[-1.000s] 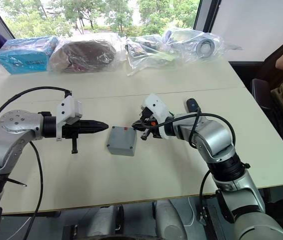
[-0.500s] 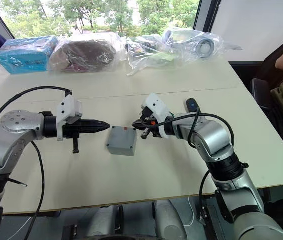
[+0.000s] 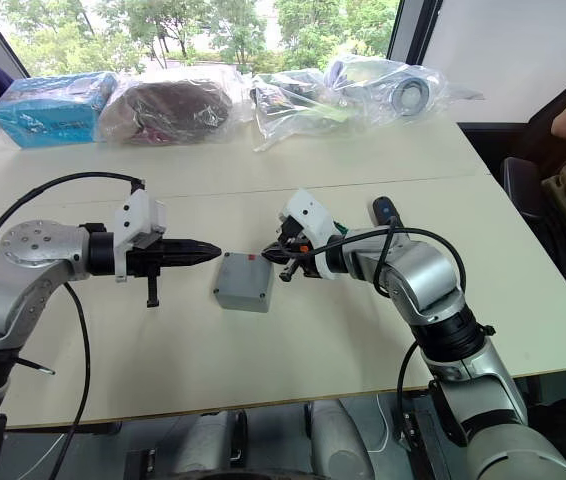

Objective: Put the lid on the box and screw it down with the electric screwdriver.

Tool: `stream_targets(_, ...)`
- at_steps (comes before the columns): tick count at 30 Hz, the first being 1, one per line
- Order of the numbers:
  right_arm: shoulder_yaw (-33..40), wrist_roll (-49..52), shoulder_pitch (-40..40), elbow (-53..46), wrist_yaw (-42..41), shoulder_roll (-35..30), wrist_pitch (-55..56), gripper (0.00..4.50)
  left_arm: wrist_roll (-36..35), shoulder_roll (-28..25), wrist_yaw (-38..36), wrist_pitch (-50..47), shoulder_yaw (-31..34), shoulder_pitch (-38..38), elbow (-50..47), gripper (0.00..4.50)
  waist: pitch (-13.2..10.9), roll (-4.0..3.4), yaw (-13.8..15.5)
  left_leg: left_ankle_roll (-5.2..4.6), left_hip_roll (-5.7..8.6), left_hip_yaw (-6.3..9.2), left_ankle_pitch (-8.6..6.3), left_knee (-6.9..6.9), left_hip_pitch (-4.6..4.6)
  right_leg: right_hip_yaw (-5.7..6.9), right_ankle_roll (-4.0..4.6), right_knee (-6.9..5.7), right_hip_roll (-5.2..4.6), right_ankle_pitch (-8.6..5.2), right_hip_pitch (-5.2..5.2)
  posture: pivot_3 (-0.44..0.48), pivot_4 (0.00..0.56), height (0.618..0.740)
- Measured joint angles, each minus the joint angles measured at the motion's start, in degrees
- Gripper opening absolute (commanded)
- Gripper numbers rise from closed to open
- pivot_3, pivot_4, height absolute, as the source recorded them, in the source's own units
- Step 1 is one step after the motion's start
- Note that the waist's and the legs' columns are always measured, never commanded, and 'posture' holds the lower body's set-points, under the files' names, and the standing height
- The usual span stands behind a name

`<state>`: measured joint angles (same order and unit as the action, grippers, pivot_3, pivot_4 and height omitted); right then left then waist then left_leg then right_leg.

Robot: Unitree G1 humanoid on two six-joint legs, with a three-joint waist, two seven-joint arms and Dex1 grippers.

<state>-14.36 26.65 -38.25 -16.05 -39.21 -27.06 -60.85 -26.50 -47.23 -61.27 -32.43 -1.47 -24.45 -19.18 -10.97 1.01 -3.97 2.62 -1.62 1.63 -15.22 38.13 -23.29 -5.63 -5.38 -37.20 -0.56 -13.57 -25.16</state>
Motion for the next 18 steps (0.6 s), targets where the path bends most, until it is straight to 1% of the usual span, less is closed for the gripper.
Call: stream_targets(18, -2.54, -2.88, 0.84, 1.28, -0.43, -0.06, 3.29, 0.02, -0.01, 0.00, 0.26, -0.82, -0.06, 0.00, -0.07, 0.00, 0.00, 0.00, -0.01, 0.00, 0.00, 0.00, 0.00, 0.00, 0.00, 0.00, 0.00, 0.00, 0.00, 0.00, 0.00, 0.000, 0.150, 0.740)
